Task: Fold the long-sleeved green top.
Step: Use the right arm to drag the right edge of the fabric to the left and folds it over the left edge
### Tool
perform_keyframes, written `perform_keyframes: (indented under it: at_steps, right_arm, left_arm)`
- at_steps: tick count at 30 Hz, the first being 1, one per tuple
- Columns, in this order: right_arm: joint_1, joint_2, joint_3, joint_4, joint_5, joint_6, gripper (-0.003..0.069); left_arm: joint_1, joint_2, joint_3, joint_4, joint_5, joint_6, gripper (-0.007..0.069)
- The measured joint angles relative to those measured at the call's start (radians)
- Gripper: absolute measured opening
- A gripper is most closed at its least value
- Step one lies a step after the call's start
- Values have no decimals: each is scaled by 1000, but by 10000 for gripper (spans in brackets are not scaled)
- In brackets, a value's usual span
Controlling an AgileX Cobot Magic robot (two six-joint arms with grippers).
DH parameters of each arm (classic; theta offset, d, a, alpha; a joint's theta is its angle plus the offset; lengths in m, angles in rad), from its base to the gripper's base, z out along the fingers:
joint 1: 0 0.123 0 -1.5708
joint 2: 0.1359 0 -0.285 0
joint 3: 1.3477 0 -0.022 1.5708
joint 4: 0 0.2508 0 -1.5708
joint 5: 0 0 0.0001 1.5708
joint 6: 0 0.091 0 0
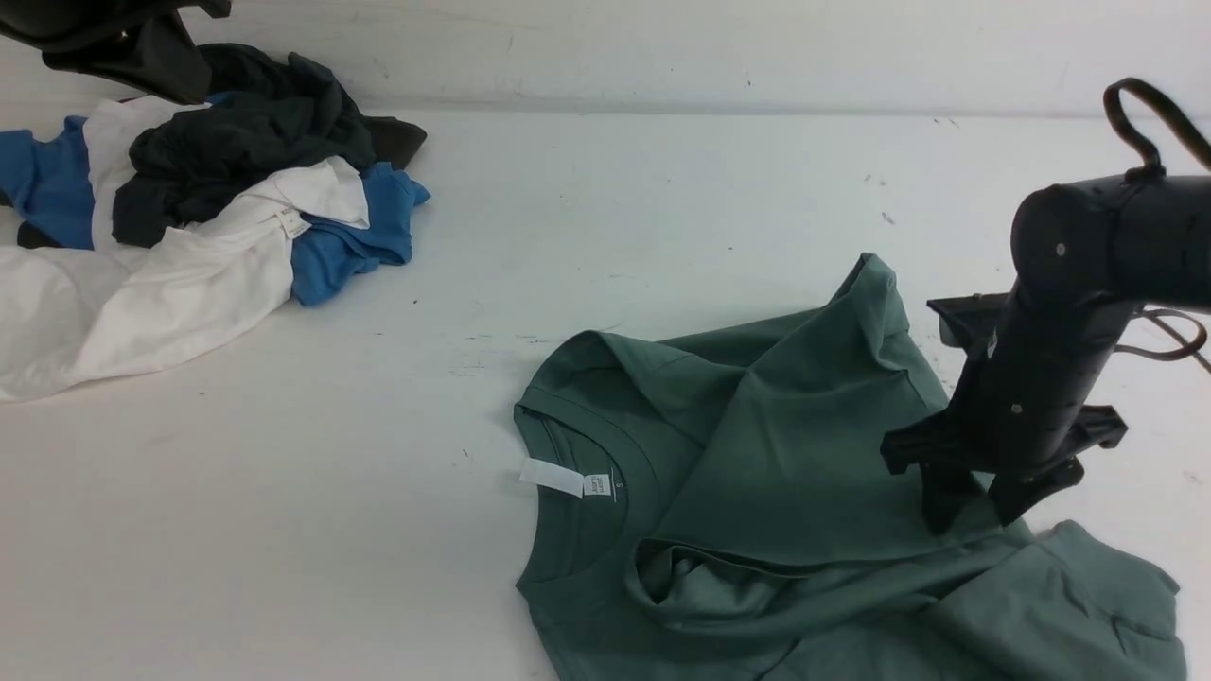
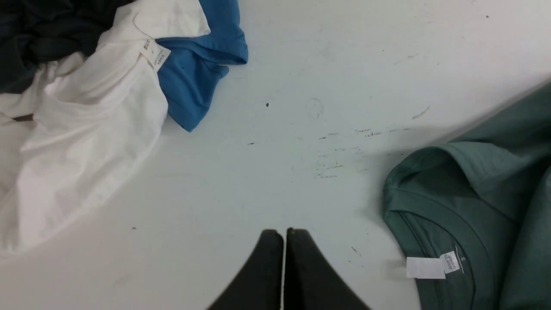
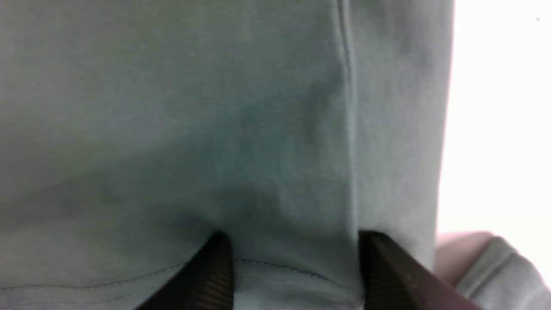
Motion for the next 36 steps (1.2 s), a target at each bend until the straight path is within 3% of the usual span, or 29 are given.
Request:
perform_keyframes:
  at_steps: [6,9,19,25,31,35,36]
  right_arm:
    - [0,0,-9,101,23,-82,69]
    - [0,-5,-44,158,73,-107,8]
    - [30,-12,-307,551,115,-205,2]
    - [157,161,-440,763,-23,-273,2]
    - [239,307,-537,833,-174,-299,15]
    - [264,355,-580,836,-193,-304,89]
    - [268,358,-591,835,-181,-318,137]
  left_arm:
    - [0,0,0,0,0,0,-3]
    - [0,0,0,0,0,0,-3]
    - [0,0,0,-23,0,2,-3]
    - [0,0,0,-24,0,4,-3]
    - [0,0,0,-24,0,8,-3]
    - [0,0,0,-23,0,8,-3]
    - [0,0,0,-23,0,8,-3]
